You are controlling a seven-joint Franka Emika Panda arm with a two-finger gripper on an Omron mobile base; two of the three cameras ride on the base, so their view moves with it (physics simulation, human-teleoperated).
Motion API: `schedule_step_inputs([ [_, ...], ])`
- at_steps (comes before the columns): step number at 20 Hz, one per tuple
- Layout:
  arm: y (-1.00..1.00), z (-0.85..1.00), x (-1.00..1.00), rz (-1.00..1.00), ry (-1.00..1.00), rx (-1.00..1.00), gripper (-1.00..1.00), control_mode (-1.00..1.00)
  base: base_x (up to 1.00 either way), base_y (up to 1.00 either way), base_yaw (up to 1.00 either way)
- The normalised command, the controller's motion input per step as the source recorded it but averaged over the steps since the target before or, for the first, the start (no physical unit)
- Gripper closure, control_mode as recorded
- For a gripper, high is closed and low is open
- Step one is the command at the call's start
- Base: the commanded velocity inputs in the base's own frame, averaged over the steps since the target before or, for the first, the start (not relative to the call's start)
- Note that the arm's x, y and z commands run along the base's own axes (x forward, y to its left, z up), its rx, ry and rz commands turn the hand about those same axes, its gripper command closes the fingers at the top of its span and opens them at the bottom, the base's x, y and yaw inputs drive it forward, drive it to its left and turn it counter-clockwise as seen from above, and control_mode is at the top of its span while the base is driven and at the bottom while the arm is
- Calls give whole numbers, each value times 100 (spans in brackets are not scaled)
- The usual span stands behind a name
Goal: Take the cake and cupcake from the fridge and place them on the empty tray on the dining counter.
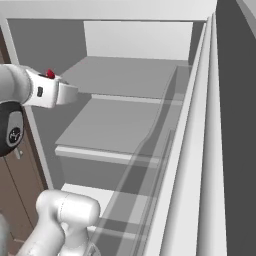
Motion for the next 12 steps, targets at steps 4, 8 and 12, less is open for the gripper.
schedule_step_inputs([
  [4,24,7,-96,3,0,-7,100,-100,0,0,0],
  [8,0,6,-81,0,-3,-3,100,-100,0,0,0],
  [12,0,20,-100,0,-11,0,100,-100,0,0,0],
])
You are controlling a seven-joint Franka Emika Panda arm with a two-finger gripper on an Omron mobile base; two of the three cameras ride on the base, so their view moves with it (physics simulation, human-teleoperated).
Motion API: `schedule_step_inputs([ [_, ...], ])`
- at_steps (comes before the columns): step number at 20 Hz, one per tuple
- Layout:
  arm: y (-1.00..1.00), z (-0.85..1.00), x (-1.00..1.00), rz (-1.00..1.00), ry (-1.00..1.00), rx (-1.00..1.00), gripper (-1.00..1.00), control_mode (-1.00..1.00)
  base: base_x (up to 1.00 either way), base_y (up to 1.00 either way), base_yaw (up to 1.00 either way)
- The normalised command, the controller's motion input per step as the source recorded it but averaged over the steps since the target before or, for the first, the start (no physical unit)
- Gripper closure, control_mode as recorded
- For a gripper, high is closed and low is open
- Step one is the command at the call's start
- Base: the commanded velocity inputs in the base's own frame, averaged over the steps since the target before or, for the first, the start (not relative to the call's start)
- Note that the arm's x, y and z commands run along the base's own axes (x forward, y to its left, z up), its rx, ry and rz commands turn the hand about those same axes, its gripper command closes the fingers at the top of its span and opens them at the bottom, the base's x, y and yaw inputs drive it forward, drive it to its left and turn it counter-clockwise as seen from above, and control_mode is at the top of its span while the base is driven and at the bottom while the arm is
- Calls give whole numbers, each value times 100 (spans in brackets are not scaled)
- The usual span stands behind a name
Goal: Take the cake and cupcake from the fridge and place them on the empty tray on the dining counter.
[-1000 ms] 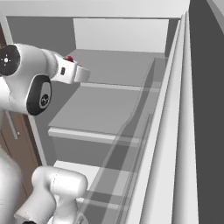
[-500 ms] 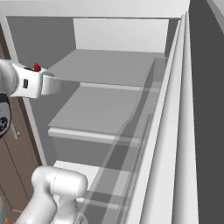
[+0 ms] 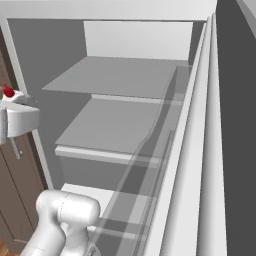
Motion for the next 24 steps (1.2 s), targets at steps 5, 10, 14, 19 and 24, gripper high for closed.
schedule_step_inputs([
  [5,0,28,-60,0,-5,0,100,100,-40,0,2],
  [10,0,0,0,0,0,0,100,100,-100,24,5],
  [14,0,0,0,0,0,0,100,100,-100,55,0],
  [19,0,0,0,0,0,0,100,100,-100,66,0],
  [24,0,0,0,0,0,0,100,100,-100,56,0],
])
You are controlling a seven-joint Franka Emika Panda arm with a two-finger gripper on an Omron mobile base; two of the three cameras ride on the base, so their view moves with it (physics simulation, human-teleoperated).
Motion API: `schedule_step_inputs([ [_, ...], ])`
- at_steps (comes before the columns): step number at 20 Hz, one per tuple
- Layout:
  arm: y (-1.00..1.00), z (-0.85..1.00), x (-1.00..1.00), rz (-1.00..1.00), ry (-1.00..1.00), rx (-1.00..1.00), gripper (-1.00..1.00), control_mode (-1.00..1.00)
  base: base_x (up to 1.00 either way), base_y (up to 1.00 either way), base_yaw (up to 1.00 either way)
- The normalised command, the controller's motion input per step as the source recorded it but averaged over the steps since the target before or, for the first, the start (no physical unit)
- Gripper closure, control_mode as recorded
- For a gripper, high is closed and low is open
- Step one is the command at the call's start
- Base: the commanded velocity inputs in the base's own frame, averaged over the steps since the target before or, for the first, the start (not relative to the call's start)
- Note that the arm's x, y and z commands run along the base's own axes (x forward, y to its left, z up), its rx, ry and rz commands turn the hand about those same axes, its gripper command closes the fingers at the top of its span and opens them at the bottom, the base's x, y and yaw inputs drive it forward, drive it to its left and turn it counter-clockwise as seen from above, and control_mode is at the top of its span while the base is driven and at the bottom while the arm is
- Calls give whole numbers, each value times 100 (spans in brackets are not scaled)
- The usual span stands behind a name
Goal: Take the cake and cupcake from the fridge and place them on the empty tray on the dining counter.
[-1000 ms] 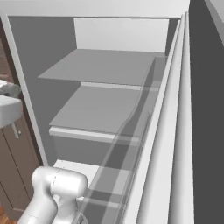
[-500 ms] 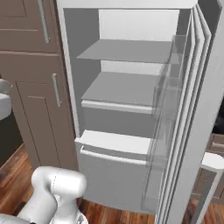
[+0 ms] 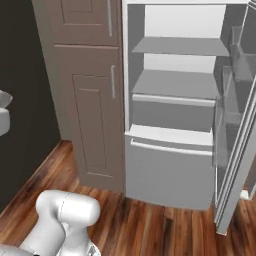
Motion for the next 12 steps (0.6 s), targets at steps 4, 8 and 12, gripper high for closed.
schedule_step_inputs([
  [4,0,0,0,0,0,0,100,100,-100,-2,0],
  [8,0,0,0,0,0,0,100,100,-100,-42,0],
  [12,0,0,0,0,0,0,100,100,-100,-48,0],
])
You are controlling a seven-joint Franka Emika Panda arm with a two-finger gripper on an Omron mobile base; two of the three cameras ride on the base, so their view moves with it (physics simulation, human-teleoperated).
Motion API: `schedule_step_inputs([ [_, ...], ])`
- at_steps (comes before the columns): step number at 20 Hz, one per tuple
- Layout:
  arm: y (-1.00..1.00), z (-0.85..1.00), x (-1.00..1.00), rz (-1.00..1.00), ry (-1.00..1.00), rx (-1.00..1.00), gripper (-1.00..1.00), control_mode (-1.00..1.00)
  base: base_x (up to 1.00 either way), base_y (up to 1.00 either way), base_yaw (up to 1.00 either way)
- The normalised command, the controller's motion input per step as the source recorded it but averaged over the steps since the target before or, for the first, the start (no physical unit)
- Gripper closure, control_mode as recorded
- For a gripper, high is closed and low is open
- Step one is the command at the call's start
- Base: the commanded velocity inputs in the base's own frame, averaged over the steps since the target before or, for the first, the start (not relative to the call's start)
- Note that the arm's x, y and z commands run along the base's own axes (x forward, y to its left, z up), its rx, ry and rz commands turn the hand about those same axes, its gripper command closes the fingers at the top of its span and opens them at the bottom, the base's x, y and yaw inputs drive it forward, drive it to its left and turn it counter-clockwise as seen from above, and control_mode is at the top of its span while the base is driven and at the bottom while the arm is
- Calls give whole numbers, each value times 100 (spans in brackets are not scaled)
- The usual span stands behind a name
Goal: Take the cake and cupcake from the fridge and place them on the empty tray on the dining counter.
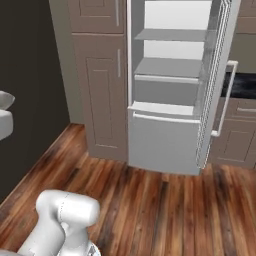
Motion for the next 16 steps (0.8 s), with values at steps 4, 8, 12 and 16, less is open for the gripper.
schedule_step_inputs([
  [4,0,0,0,0,0,0,100,100,-100,-44,0],
  [8,0,0,0,0,0,0,100,100,-100,-37,0],
  [12,0,0,0,0,0,0,100,100,-100,-33,0],
  [16,0,0,0,0,0,0,100,100,-100,-33,0],
])
